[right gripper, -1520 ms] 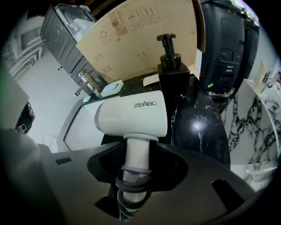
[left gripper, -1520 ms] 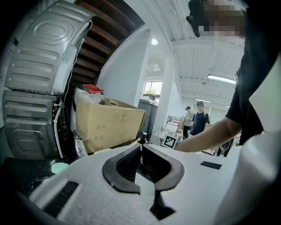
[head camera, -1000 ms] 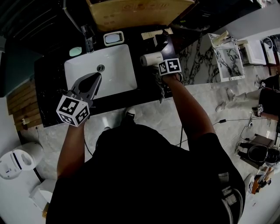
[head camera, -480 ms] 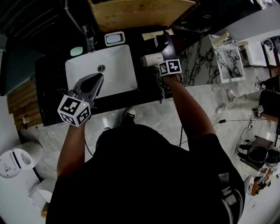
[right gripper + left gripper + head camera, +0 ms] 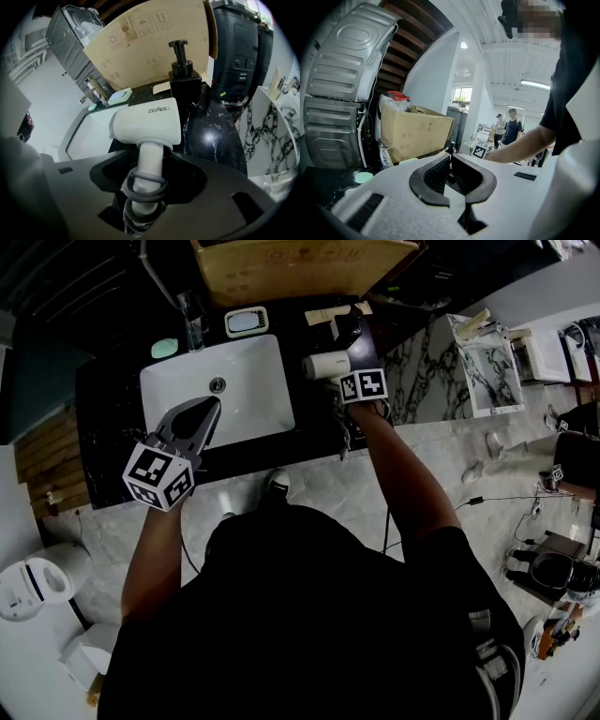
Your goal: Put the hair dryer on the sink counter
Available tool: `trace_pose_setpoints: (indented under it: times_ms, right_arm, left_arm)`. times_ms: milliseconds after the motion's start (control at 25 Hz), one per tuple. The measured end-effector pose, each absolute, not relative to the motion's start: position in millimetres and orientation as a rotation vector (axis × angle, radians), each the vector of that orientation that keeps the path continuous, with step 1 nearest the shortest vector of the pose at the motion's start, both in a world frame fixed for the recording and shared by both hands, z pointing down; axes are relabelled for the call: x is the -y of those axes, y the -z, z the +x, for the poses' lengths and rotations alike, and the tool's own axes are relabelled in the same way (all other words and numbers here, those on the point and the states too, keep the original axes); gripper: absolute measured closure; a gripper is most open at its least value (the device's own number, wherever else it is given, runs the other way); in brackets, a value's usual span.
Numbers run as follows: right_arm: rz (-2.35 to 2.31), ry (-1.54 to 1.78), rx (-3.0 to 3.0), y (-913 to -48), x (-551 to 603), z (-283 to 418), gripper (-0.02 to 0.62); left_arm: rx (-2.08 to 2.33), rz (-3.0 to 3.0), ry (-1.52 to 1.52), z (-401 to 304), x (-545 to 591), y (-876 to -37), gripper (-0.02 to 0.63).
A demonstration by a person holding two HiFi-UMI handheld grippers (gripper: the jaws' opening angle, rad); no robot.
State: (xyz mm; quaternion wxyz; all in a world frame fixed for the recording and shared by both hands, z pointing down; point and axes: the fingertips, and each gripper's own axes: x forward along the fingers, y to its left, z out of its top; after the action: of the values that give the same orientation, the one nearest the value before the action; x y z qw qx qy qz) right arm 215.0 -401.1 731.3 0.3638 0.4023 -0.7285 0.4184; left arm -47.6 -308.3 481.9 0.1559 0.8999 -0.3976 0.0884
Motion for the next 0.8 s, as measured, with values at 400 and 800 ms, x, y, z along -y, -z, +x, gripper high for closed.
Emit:
trace_pose_setpoints:
  times_ms: [400, 800]
  right_arm:
    - [1.069, -1.065, 1.861, -730, 401, 220, 0.328]
    - [1.115, -1.065, 1.864, -722, 398, 227, 0.324]
  left_arm:
    - [1.135, 2.587, -0.246, -50, 303, -480, 0.583]
    - [1.115, 2.597, -0.241, -49, 299, -479, 0.583]
